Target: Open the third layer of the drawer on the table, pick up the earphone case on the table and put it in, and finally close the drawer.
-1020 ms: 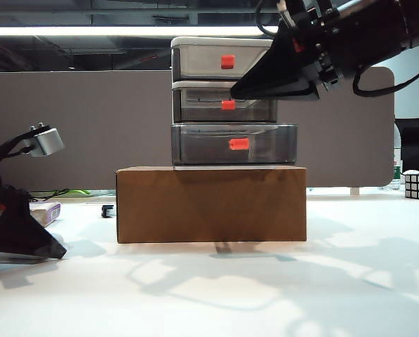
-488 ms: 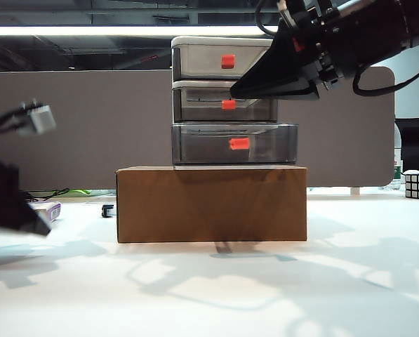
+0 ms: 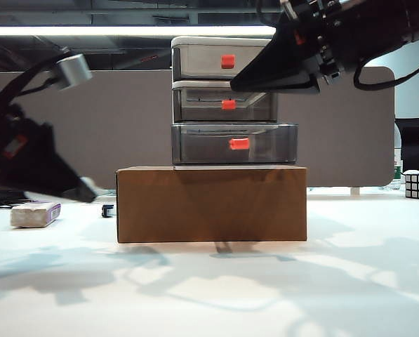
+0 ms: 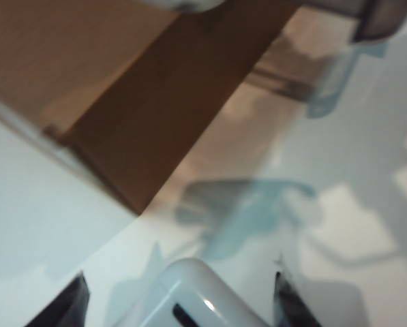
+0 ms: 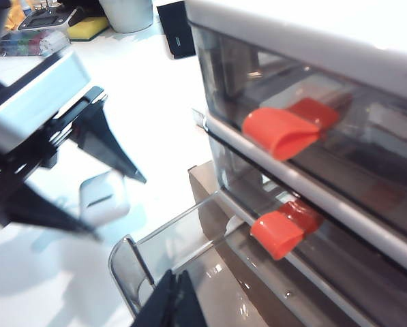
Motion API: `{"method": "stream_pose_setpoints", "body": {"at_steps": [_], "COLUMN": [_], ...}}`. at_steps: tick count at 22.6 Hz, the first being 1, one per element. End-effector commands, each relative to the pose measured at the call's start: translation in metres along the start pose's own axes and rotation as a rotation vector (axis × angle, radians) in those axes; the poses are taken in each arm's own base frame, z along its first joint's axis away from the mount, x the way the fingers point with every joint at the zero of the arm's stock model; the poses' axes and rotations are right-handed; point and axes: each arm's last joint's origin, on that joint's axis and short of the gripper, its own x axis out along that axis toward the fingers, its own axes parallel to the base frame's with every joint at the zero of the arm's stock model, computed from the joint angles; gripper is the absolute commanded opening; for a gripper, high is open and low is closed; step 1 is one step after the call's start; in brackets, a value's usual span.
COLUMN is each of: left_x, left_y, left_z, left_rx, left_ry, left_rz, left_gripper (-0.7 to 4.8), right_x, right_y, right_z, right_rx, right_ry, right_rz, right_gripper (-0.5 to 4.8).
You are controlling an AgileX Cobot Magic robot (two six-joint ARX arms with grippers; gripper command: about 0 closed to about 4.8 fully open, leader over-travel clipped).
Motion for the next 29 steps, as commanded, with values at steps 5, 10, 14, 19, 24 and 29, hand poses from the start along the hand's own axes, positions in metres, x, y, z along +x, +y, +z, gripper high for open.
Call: {"method": "stream_pose_setpoints", "body": {"at_steps": [5,10,14,19,24,29], "left_x": [-0.002,-0.007,-0.012,-0.016,-0.01,0.008], "left_y": [-0.027,-0.034,-0.041,-0.048,-0.048,-0.055], "left_z": [0.034,0.07,0.096,0.115,0.118,0.122], "left_rx": [0.106,0.157,0.202,0.235,0.191,0.186], "left_ry": [-0.068,-0.148,-0.203,-0.277,-0.311,-0.344], "left_rz": [0.005,0.03,0.054,0.064,0.062,0.036], "left_gripper": [1.14,1.15,1.14,1.14,1.14,1.14], "right_x": [-0.005,-0.007,-0.009,-0.012,-0.018,-0.027], "right_y": [0.003,0.004,0.005,0.007,0.01,0.015], "right_z": [0.007,0.009,0.01,0.013,0.019,0.026], "right_rx": [-0.023,-0.025,-0.026,-0.033,-0.05,-0.065], "right_ry": [-0.033,-0.035,-0.038,-0.048,-0.075,-0.099], "right_rz": [0.005,0.005,0.005,0.004,0.001,-0.004], "right_gripper": [-0.05,-0.05,-0.05,-0.05,-0.05,-0.05]}}
